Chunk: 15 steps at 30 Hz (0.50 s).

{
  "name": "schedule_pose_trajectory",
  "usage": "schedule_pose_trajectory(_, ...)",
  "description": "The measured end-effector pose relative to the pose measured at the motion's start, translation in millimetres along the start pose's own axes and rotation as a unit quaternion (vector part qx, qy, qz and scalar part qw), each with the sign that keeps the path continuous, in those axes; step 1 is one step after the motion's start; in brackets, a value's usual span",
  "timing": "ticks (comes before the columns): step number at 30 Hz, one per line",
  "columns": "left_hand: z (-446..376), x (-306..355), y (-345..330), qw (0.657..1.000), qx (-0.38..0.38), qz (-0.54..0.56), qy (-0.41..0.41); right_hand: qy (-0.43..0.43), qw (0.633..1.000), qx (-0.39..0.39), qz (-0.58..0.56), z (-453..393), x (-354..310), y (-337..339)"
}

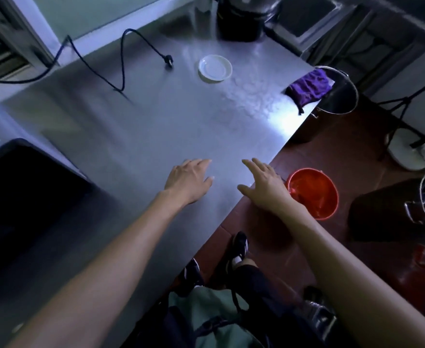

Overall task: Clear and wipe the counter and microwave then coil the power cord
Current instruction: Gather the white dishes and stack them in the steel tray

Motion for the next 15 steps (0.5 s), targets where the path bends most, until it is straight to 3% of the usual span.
schedule_pose_trajectory(15, -148.0, -66.6, -8.2, 0.982, 0.015, -0.033, 0.186, 0.149, 0.983, -0.104, -0.022, -248.7, -9.7, -49.4)
Point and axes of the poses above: each hand's wrist, its own z-axis away from the middle knuckle, its own y-axis out of the back of the hand, x = y × z, the point moved 10 cm from there along -z, towards the middle knuckle, and after that the axes turned 15 degrees about x, right-handed, at the moved point
